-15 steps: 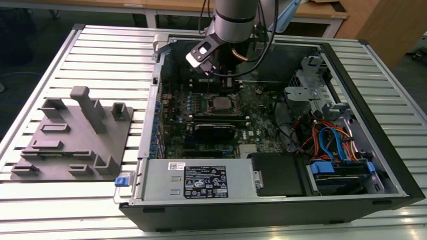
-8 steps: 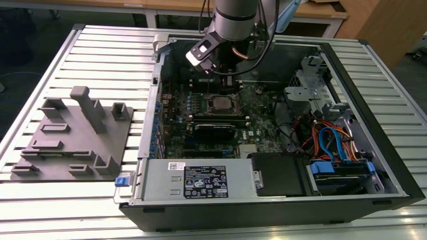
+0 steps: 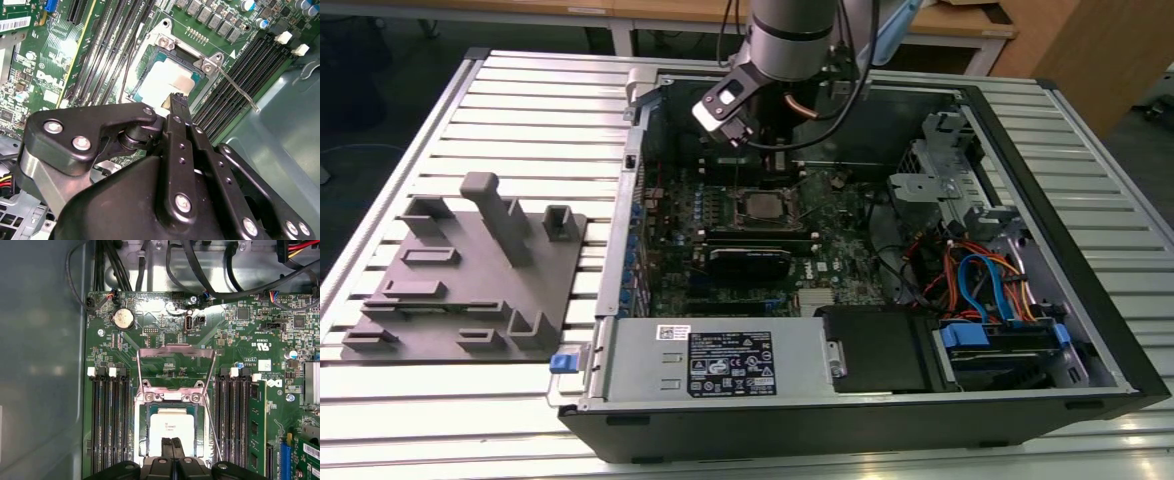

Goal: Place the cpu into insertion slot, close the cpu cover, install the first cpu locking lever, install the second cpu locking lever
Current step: 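Close the cpu cover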

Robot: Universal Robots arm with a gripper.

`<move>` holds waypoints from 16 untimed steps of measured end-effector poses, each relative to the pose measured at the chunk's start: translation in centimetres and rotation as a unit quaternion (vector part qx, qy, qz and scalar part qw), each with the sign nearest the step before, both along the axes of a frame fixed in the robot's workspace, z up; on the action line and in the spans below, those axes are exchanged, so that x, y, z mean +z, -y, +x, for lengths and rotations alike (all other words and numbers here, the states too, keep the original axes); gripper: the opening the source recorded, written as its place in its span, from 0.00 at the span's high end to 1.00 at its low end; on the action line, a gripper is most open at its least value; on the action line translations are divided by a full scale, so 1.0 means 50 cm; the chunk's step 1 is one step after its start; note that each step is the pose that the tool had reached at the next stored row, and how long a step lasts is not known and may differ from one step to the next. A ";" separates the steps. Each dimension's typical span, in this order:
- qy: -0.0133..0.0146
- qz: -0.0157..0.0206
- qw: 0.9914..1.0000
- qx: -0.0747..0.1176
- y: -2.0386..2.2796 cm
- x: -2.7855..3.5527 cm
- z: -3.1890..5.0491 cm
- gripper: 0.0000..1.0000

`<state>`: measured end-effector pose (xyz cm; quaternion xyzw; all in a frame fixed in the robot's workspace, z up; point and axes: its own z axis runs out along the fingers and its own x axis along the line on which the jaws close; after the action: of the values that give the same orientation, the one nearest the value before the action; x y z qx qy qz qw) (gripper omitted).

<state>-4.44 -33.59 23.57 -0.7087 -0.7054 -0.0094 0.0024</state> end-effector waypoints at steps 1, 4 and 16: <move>0.000 0.000 1.000 0.000 0.0000 0.000 0.001 0.90; 0.000 0.000 1.000 0.000 -0.0001 0.000 0.002 0.90; 0.000 0.000 1.000 0.000 -0.0001 0.013 0.003 0.90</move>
<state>-4.31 -33.58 24.22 -0.7088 -0.7054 -0.0095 0.0025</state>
